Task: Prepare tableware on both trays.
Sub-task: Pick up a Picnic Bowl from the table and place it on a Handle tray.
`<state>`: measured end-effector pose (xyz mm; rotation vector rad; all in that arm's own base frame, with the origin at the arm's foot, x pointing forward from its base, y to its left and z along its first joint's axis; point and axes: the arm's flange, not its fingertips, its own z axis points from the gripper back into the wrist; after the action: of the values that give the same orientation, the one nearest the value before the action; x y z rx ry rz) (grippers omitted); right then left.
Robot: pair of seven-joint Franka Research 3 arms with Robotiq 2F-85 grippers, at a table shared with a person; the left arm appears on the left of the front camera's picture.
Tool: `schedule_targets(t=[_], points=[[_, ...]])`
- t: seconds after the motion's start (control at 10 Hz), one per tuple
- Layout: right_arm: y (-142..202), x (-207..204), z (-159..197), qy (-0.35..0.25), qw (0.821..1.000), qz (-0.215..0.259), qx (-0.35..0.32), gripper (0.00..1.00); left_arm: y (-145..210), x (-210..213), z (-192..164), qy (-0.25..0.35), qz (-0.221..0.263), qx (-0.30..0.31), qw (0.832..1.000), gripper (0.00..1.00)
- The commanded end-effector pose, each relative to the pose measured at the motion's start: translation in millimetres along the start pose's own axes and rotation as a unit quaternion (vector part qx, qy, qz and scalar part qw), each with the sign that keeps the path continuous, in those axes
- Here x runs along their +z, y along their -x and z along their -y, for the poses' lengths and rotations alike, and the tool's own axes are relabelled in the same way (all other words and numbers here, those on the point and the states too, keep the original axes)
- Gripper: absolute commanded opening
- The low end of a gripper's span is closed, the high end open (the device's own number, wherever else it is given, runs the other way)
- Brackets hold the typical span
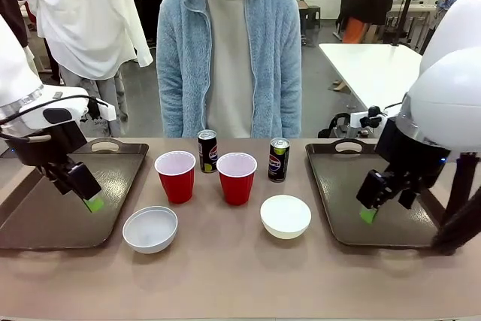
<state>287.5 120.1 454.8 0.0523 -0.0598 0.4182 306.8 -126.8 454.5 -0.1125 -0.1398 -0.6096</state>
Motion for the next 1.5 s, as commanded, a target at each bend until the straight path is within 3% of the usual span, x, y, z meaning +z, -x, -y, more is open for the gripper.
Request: schedule_targets(t=[0.0, 0.1, 0.2, 0.3, 0.4, 0.5, 0.7, 0.9, 1.1, 1.4], points=[[9.6, 3.3, 0.6, -0.004, 1.000, -0.017, -0.002, 1.00, 4.1, 5.6, 5.2, 0.012, 0.000, 0.000, 1.000, 1.00], [-7.7, -3.1, 8.7, -0.064, 0.998, -0.021, 0.007, 1.00, -5.6, 5.5, -4.9, 0.080, 0.009, 0.007, 0.997, 1.00], [-17.9, 1.6, 38.0, -0.175, 0.984, -0.005, -0.011, 1.00, -4.0, 10.5, -22.1, 0.156, 0.050, 0.025, 0.986, 1.00], [-26.5, 8.8, 85.8, -0.290, 0.954, 0.045, -0.065, 1.00, -2.0, 23.6, -58.2, 0.253, 0.099, 0.066, 0.960, 1.00], [-20.5, 7.0, 128.9, -0.357, 0.924, 0.070, -0.120, 1.00, 11.6, 20.0, -89.7, 0.366, 0.140, 0.090, 0.916, 1.00], [-8.2, 2.8, 154.4, -0.409, 0.893, 0.058, -0.175, 1.00, 22.6, 22.1, -116.7, 0.433, 0.160, 0.115, 0.880, 1.00], [40.5, 1.0, 187.7, -0.449, 0.863, 0.064, -0.223, 1.00, 62.4, 15.5, -156.4, 0.470, 0.173, 0.181, 0.846, 1.00], [80.3, 0.3, 208.8, -0.473, 0.842, 0.090, -0.242, 1.00, 98.5, 13.5, -181.5, 0.477, 0.196, 0.218, 0.829, 1.00], [108.7, 10.9, 225.3, -0.475, 0.836, 0.123, -0.245, 1.00, 126.5, 12.7, -208.9, 0.473, 0.199, 0.255, 0.820, 1.00], [130.2, 19.5, 245.1, -0.477, 0.827, 0.167, -0.247, 1.00, 142.8, 12.7, -217.3, 0.450, 0.191, 0.273, 0.828, 1.00]])
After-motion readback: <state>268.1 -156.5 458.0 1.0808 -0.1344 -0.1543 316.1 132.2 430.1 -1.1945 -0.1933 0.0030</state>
